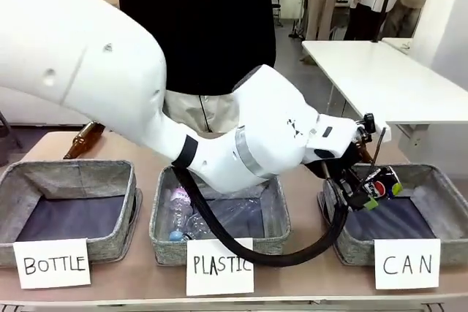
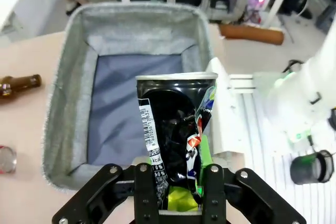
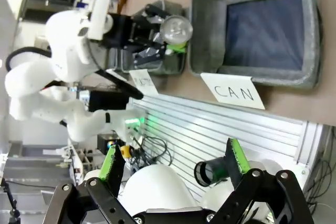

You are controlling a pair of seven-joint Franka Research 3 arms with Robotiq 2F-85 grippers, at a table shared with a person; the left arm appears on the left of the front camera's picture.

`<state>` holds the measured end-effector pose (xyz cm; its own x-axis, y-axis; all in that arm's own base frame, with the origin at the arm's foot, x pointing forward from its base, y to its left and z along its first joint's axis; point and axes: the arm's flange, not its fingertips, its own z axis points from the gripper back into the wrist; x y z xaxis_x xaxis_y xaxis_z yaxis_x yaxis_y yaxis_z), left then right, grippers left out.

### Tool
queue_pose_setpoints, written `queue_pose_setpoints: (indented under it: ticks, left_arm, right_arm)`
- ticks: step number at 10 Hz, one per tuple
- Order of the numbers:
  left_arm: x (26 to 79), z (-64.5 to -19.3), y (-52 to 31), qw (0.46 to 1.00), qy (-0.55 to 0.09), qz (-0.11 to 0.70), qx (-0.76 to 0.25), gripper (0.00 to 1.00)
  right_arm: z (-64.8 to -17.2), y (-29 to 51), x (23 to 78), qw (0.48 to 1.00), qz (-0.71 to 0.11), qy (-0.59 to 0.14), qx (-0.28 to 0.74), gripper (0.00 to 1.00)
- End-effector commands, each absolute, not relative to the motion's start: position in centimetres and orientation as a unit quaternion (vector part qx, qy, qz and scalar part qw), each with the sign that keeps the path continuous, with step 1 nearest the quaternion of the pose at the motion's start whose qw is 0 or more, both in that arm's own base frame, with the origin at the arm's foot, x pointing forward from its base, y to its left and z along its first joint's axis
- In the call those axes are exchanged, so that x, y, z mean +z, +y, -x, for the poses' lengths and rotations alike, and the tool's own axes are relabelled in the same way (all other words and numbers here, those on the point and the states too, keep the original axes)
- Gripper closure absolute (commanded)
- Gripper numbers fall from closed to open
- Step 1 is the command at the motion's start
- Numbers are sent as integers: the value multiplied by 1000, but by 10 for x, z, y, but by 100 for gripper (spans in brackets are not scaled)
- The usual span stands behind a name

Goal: Sort the can waste into the basket.
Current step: Pick up the can waste from the table and place it in the right Fabric basket.

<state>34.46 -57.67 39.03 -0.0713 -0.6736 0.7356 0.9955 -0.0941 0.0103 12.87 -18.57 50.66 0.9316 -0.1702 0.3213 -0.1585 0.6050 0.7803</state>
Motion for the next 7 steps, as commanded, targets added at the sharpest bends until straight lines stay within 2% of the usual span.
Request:
queue_pose_setpoints:
  ticks: [1,2,3,4,5,6,7]
  left_arm:
    - [387,-354,-595,616,-263,288,-684,72]
    - [382,-353,-600,620,-248,292,-685,72]
    - [378,-350,-602,626,-229,290,-687,12]
    - [378,-345,-603,628,-227,290,-685,13]
    - [377,-344,-602,630,-233,287,-683,0]
    - [376,-343,-601,633,-231,288,-681,8]
    - [377,-341,-599,635,-230,288,-679,0]
  right_arm:
    - [-124,-183,506,873,-450,-187,-16,0]
    - [-124,-183,506,873,-450,-187,-16,0]
    - [-124,-183,506,873,-450,-187,-16,0]
    - [-124,-183,506,873,-450,-187,-16,0]
    - [-124,-183,506,873,-450,-187,-16,0]
    - [-124,-183,506,873,-450,-187,-16,0]
    - [-124,-183,506,873,-450,-187,-16,0]
